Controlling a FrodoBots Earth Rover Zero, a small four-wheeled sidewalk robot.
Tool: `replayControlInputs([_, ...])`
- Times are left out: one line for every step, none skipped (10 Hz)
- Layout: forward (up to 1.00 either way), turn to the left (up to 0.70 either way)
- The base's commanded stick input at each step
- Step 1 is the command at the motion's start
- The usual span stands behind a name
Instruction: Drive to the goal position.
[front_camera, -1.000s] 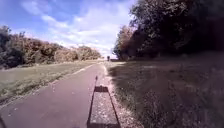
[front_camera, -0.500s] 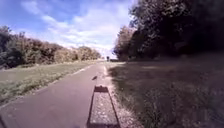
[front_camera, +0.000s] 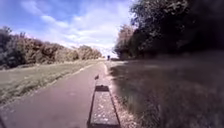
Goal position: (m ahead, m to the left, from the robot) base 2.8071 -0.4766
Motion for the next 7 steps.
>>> replayControlInputs([0.70,0.00])
replayControlInputs([0.70,0.00])
replayControlInputs([0.70,0.00])
replayControlInputs([0.70,0.00])
replayControlInputs([0.70,0.00])
replayControlInputs([0.70,0.00])
replayControlInputs([0.70,0.00])
